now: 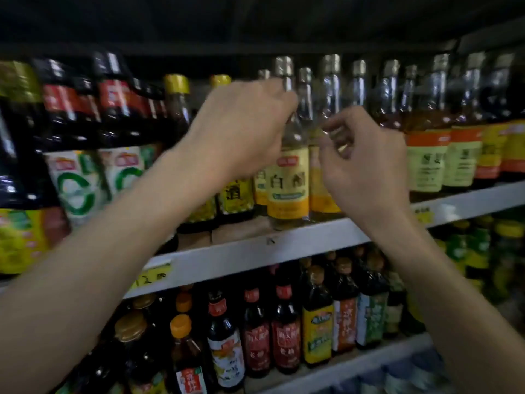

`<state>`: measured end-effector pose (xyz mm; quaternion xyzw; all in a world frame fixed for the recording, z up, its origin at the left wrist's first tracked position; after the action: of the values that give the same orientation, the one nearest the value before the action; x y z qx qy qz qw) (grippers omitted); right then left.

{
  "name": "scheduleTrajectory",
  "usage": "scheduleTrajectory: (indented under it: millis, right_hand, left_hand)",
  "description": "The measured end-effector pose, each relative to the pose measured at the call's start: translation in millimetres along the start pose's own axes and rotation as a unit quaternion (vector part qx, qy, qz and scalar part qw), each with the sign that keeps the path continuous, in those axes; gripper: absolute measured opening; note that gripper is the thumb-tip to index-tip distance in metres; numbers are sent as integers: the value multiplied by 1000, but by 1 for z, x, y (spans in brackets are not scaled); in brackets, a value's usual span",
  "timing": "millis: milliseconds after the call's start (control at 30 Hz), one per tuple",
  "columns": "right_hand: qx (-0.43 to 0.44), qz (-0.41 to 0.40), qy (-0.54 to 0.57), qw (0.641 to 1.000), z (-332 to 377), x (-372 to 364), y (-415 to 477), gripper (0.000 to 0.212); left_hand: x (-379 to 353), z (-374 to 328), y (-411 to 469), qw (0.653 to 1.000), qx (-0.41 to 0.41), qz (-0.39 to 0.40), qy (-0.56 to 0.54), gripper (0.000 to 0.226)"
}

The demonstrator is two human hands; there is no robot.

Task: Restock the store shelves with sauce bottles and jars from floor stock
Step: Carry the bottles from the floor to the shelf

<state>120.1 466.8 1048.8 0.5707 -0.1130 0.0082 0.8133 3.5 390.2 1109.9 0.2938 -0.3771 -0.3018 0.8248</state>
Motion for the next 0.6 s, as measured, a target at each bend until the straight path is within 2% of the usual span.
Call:
scheduleTrajectory:
  millis: [67,133,200,267,367,467,533,600]
  right_hand:
    - [-27,-42,-19,999,-31,42,-54,17]
    - [-66,-66,-57,994,-66,83,-118,14]
    - [-159,-69,-96,980,-110,121,-191,6]
    - [-300,-53,-130,943,-165,157,-278,5]
    - [-519,-38,-194,831,-240,207,-441,10]
    - [-678,-60,-198,706,-291,241,-621,24]
    - [-774,-31,-188,604,-311,247,-740,16]
    - [-828,39,-203,521,-328,244,-856,19]
  left_hand:
    - [-15,-64,-20,993,-21,-44,-111,23]
    - [-37,-141,-44,965,-50,-58,-249,20]
    - [-69,-231,-66,928,-72,0,-366,18]
    - [-105,-332,-89,877,-101,115,-455,19]
    - [-155,-490,-145,803,-191,253,-504,17]
    - [-206,-631,-229,763,-262,323,-495,19]
    - [-236,-715,-301,737,-310,366,-476,27]
    - [-263,-793,-387,690,-361,420,-466,28]
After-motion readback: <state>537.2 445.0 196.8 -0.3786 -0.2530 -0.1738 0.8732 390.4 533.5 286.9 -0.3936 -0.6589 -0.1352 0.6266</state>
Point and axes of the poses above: each hand's wrist, its own y-axis towards the middle knuckle, its own x-axis out of the back of the hand, z = x × y, the point moved 4 cm from there along y, towards the middle knuckle, and after that the axes turned 9 degrees about y, right-handed, at the moved point
